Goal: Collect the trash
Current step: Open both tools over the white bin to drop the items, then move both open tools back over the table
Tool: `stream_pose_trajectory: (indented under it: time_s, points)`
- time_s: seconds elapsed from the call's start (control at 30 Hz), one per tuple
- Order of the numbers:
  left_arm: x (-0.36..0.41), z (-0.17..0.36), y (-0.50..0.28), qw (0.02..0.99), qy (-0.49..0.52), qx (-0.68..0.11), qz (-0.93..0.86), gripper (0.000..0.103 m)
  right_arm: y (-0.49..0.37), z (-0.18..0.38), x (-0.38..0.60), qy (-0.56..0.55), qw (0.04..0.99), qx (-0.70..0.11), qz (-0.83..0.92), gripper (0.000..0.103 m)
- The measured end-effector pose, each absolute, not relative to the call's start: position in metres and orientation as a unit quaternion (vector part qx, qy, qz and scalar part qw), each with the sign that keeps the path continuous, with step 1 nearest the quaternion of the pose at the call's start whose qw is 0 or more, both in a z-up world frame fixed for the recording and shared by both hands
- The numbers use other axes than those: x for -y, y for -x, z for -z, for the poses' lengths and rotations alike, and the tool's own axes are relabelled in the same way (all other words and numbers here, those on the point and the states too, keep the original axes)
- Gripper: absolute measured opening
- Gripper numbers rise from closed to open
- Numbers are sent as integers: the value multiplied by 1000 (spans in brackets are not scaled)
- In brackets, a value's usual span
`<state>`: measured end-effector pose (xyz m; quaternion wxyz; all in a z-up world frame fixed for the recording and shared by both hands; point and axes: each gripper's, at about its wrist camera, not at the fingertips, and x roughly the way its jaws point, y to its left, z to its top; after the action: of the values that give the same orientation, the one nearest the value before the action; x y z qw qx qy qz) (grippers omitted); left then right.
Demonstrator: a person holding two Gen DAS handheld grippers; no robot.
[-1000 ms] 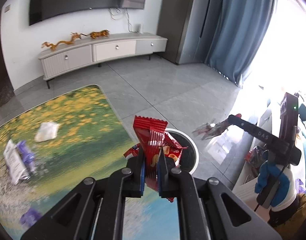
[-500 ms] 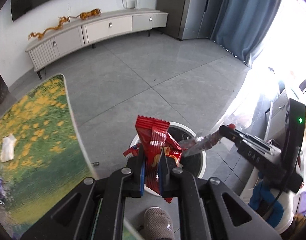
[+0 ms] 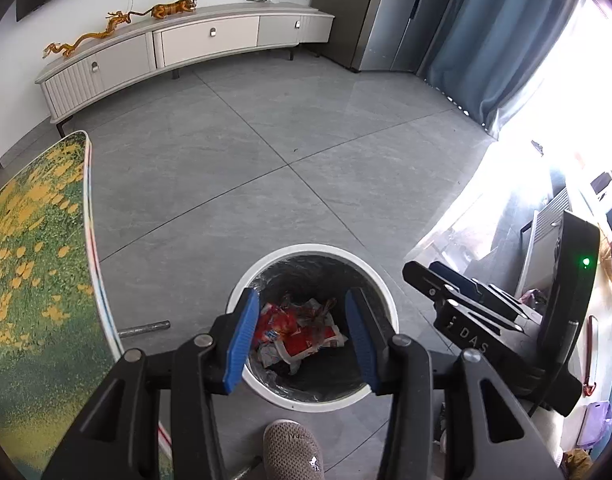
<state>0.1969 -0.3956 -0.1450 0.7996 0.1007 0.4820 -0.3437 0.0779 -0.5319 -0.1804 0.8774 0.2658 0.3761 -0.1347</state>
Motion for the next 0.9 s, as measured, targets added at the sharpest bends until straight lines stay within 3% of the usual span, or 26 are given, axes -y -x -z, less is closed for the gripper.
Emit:
stream_pose_trajectory:
  time_s: [0.53,0.9]
  points:
    - [308,65,-140,833,-54,-410,368,44,-44,99,492,-257,909,-306,120,44]
    - [192,25,-99,884,-58,-340,316,60,-30,45,429,-225,932,-276,70,48]
